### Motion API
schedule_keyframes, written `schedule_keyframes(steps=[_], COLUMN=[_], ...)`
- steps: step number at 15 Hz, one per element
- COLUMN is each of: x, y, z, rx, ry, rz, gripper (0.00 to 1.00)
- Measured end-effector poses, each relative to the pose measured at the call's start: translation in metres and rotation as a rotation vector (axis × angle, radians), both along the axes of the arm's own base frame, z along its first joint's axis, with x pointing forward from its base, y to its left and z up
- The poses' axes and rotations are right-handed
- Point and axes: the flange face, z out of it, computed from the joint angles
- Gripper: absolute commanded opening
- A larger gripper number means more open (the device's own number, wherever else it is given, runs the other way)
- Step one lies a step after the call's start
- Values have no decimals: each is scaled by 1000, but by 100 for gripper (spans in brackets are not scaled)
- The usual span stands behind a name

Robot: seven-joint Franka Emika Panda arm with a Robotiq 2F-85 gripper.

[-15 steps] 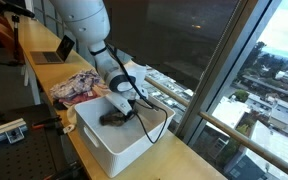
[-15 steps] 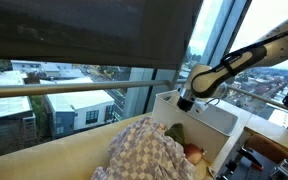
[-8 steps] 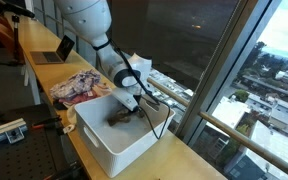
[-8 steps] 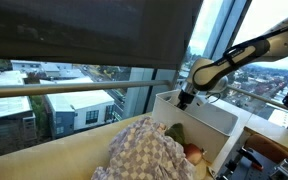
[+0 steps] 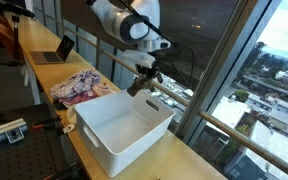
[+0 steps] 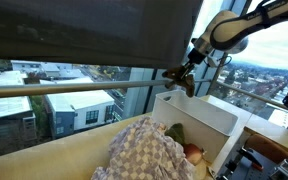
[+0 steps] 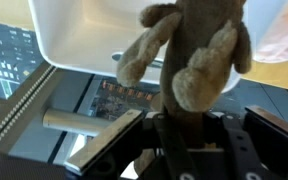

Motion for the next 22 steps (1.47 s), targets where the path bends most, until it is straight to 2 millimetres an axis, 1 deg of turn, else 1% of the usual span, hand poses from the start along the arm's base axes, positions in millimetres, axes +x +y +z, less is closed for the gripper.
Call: schedule_keyframes(steps=[1, 2, 3, 4, 6, 7, 8, 9, 10, 11, 12, 13, 15, 16, 17, 18, 19, 21, 22], x=[-4, -9, -16, -23, -39, -47, -55, -64, -71, -79, -85, -91, -97, -99, -99, -100, -100, -104, -109], y=[15, 32, 52, 73, 112, 129, 143, 154, 161, 165, 167, 167, 167, 167, 167, 168, 169, 176, 182], z=[17, 29, 36, 37, 26, 17, 6, -5, -17, -28, -37, -45, -54, -53, -50, -44, -36, -18, -10], rx=[-12, -25, -38, -52, -72, -80, -88, -95, -100, -107, -113, -119, -124, -125, -124, -123, -122, -118, -114], ry=[-21, -36, -44, -44, -28, -14, 4, 23, 43, 63, 81, 96, 113, 113, 108, 98, 86, 58, 46], rz=[21, 44, 68, 90, 126, 141, 151, 159, 162, 163, 161, 157, 152, 151, 150, 150, 151, 158, 164], gripper=[4, 4, 4, 4, 4, 4, 6, 39, 40, 45, 54, 60, 75, 81, 89, 96, 100, 100, 100])
